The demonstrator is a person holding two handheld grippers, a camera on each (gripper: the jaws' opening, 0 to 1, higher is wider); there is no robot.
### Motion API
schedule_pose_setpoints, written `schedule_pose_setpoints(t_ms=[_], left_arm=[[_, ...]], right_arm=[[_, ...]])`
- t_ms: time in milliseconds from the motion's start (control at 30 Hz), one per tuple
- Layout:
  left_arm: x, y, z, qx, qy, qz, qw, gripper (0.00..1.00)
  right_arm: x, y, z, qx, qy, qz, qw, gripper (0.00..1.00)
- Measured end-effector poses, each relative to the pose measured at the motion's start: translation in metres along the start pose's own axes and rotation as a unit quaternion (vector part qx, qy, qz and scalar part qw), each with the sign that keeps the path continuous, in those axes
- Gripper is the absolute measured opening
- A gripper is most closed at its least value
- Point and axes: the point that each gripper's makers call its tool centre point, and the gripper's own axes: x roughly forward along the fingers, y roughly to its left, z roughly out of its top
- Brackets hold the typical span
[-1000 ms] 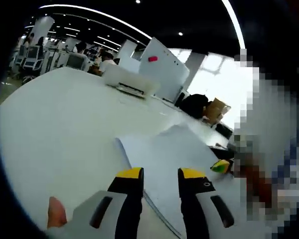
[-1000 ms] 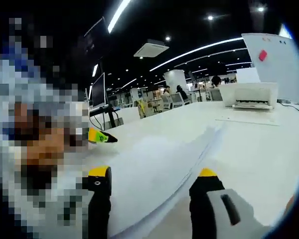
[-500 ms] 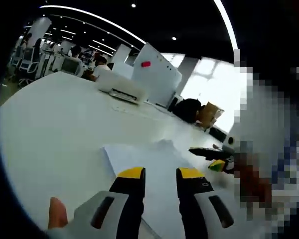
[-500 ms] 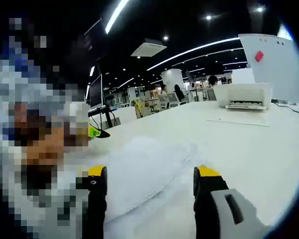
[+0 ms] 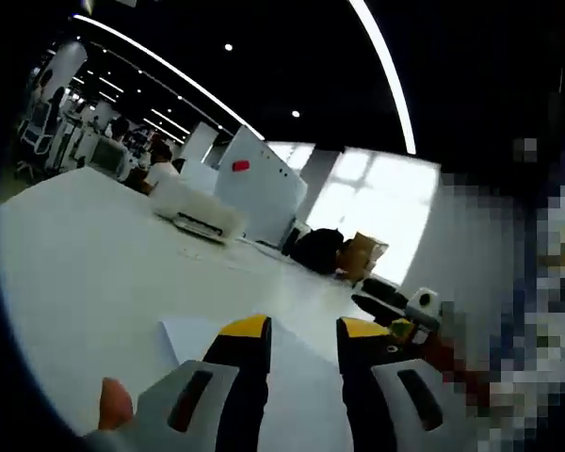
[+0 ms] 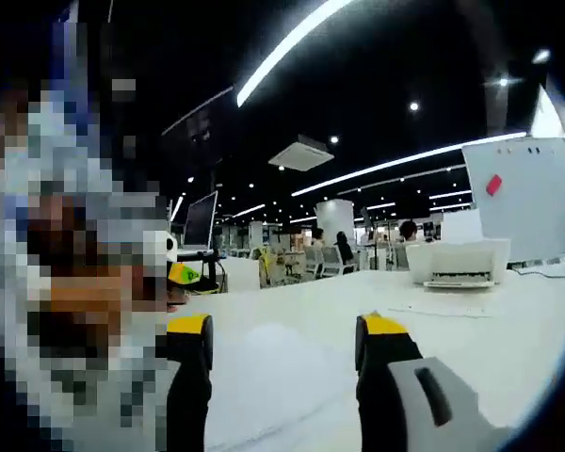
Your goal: Organize the stack of printing papers by aligning and flattening the scattered papers on the table
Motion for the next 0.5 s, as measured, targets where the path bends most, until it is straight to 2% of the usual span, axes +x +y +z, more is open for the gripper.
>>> schedule_pose_setpoints(t_ms=[67, 133, 200, 267, 333, 433, 500], left_arm=[[-0.006, -0.011, 0.012, 0.028, -0.029, -0.014, 0.9991, 0.36], [-0.014, -0.025, 0.024, 0.051, -0.054, -0.030, 0.9968, 0.40], [-0.022, -0.039, 0.035, 0.072, -0.084, -0.035, 0.9933, 0.48], [-0.032, -0.055, 0.046, 0.097, -0.115, -0.049, 0.9874, 0.56], [-0.044, -0.068, 0.042, 0.128, -0.115, -0.057, 0.9834, 0.61], [-0.060, -0.077, 0.028, 0.126, -0.106, -0.059, 0.9846, 0.64], [-0.069, -0.081, 0.020, 0.145, -0.111, -0.068, 0.9808, 0.69]], right_arm=[[-0.003, 0.010, 0.009, -0.021, -0.028, 0.003, 0.9994, 0.55], [-0.004, 0.022, 0.022, -0.047, -0.064, 0.006, 0.9968, 0.61], [-0.004, 0.031, 0.026, -0.058, -0.071, 0.008, 0.9958, 0.64], [-0.005, 0.040, 0.032, -0.062, -0.078, 0.014, 0.9949, 0.60], [-0.006, 0.052, 0.033, -0.059, -0.075, 0.030, 0.9950, 0.57], [-0.011, 0.067, 0.028, -0.041, -0.068, 0.046, 0.9958, 0.52], [-0.015, 0.075, 0.024, -0.048, -0.074, 0.057, 0.9944, 0.52]])
